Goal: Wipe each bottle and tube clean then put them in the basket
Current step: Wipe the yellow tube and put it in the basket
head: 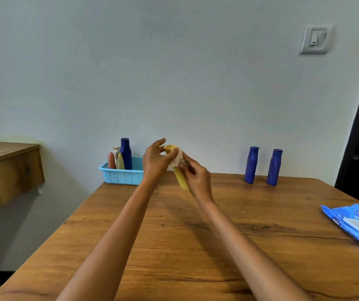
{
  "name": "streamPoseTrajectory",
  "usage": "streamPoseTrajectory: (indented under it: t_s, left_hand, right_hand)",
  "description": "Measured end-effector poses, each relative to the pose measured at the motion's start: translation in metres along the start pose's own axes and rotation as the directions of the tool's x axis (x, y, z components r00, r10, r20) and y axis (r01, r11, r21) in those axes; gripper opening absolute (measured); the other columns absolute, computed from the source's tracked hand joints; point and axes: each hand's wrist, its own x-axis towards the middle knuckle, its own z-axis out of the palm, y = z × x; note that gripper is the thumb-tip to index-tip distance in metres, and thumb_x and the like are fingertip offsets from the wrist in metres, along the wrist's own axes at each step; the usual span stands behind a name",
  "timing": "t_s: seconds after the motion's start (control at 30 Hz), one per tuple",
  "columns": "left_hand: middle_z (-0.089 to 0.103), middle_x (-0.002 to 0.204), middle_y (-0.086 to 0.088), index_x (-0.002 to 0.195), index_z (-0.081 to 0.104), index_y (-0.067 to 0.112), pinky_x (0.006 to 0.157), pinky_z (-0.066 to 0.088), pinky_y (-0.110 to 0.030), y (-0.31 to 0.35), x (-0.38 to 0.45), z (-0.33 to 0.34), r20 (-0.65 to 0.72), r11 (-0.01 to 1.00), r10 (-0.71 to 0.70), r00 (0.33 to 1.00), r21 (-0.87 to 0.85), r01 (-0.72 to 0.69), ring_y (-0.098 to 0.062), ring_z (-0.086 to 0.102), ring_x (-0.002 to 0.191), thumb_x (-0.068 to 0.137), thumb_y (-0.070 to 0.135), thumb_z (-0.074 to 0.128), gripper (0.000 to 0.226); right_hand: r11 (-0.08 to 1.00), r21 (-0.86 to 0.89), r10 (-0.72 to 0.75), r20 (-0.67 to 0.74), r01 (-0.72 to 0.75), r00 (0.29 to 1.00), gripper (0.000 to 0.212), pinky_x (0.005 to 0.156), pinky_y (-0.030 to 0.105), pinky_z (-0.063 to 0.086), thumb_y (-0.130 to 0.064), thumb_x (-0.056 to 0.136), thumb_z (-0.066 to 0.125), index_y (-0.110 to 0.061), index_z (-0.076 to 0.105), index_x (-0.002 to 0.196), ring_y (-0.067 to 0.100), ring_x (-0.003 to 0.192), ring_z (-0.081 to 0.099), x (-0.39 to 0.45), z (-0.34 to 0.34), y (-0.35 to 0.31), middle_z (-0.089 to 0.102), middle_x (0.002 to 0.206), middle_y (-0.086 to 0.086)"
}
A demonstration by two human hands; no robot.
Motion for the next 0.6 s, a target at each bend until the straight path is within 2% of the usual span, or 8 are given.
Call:
streamPoseTrajectory:
  t_s: [0.07, 0.17, 0.23, 0.3, 0.37, 0.43, 0.5, 0.6]
  left_hand:
    - [0.061, 0.125, -0.007, 0.133, 0.048, 0.020, 0.096, 0.049, -0.039, -0.002, -0.001, 0.000, -0.003, 1.000, 0.005, 1.000, -0.002, -0.005, -0.017, 0.058, 0.113, 0.079, 0.034, 0.072, 0.062]
    - [0.060, 0.125, -0.008, 0.137, 0.039, 0.024, 0.095, 0.049, -0.043, -0.008, -0.005, 0.001, 0.058, 0.998, 0.041, 0.997, 0.045, -0.044, -0.021, 0.059, 0.112, 0.078, 0.033, 0.073, 0.069]
    - [0.061, 0.124, -0.009, 0.140, 0.034, 0.025, 0.092, 0.052, -0.039, -0.010, -0.008, 0.003, 0.151, 0.993, 0.087, 0.985, 0.070, -0.099, -0.018, 0.063, 0.101, 0.077, 0.030, 0.074, 0.074]
    - [0.061, 0.123, -0.009, 0.143, 0.030, 0.025, 0.085, 0.052, -0.027, -0.006, -0.012, 0.007, 0.251, 0.981, 0.145, 0.957, 0.091, -0.173, -0.013, 0.064, 0.089, 0.078, 0.026, 0.074, 0.079]
    - [0.060, 0.124, -0.009, 0.146, 0.024, 0.025, 0.082, 0.048, -0.021, -0.002, -0.015, 0.013, 0.335, 0.957, 0.197, 0.921, 0.140, -0.256, -0.012, 0.063, 0.091, 0.078, 0.025, 0.074, 0.084]
    - [0.061, 0.124, -0.008, 0.148, 0.017, 0.023, 0.082, 0.046, -0.020, 0.000, -0.016, 0.018, 0.399, 0.935, 0.209, 0.893, 0.185, -0.301, -0.012, 0.061, 0.093, 0.079, 0.025, 0.073, 0.089]
    - [0.063, 0.118, -0.008, 0.149, 0.012, 0.021, 0.080, 0.046, -0.020, 0.000, -0.018, 0.020, 0.427, 0.928, 0.210, 0.880, 0.195, -0.316, -0.012, 0.061, 0.091, 0.080, 0.024, 0.073, 0.093]
    - [0.060, 0.087, -0.004, 0.150, 0.007, 0.017, 0.078, 0.049, -0.028, -0.002, -0.017, 0.020, 0.416, 0.918, 0.210, 0.885, 0.228, -0.325, -0.023, 0.063, 0.084, 0.079, 0.021, 0.073, 0.097]
  right_hand:
    - [0.997, -0.072, 0.040, 0.020, -0.039, 0.999, 0.041, 0.087, 0.021, 0.051, -0.026, 0.091, 0.059, -0.013, 0.055, 0.129, 0.012, 0.110, 0.060, -0.004, -0.006, 0.012, 0.063, 0.122, 0.001]
    - [0.985, -0.139, 0.106, 0.036, -0.100, 0.994, 0.033, 0.080, 0.024, 0.052, -0.020, 0.089, 0.061, -0.012, 0.062, 0.121, 0.019, 0.103, 0.063, -0.008, -0.018, 0.026, 0.067, 0.112, 0.003]
    - [0.985, -0.096, 0.136, -0.067, -0.142, 0.988, 0.027, 0.083, 0.026, 0.054, -0.013, 0.089, 0.061, -0.014, 0.065, 0.115, 0.015, 0.101, 0.062, -0.006, -0.024, 0.028, 0.067, 0.110, 0.000]
    - [0.989, -0.003, 0.145, -0.211, -0.149, 0.967, 0.027, 0.082, 0.014, 0.051, -0.010, 0.089, 0.059, -0.015, 0.066, 0.114, 0.008, 0.103, 0.059, 0.000, -0.029, 0.022, 0.066, 0.114, -0.002]
    - [0.994, 0.023, 0.106, -0.258, -0.104, 0.960, 0.026, 0.079, 0.005, 0.046, -0.010, 0.091, 0.057, -0.014, 0.065, 0.116, 0.003, 0.104, 0.055, 0.011, -0.035, 0.010, 0.063, 0.116, -0.003]
    - [0.998, 0.036, 0.065, -0.182, -0.059, 0.981, 0.026, 0.080, 0.004, 0.045, -0.012, 0.094, 0.051, -0.013, 0.064, 0.118, 0.001, 0.105, 0.054, 0.019, -0.039, -0.003, 0.060, 0.118, -0.004]
    - [0.996, 0.038, 0.087, -0.027, -0.086, 0.996, 0.028, 0.080, 0.006, 0.045, -0.018, 0.095, 0.051, -0.013, 0.062, 0.121, 0.003, 0.107, 0.053, 0.023, -0.039, -0.016, 0.058, 0.122, -0.002]
    - [0.978, -0.195, 0.118, 0.210, -0.077, 0.970, 0.039, 0.086, 0.012, 0.039, -0.031, 0.091, 0.058, -0.015, 0.059, 0.126, 0.009, 0.116, 0.052, 0.027, -0.038, -0.026, 0.056, 0.130, -0.002]
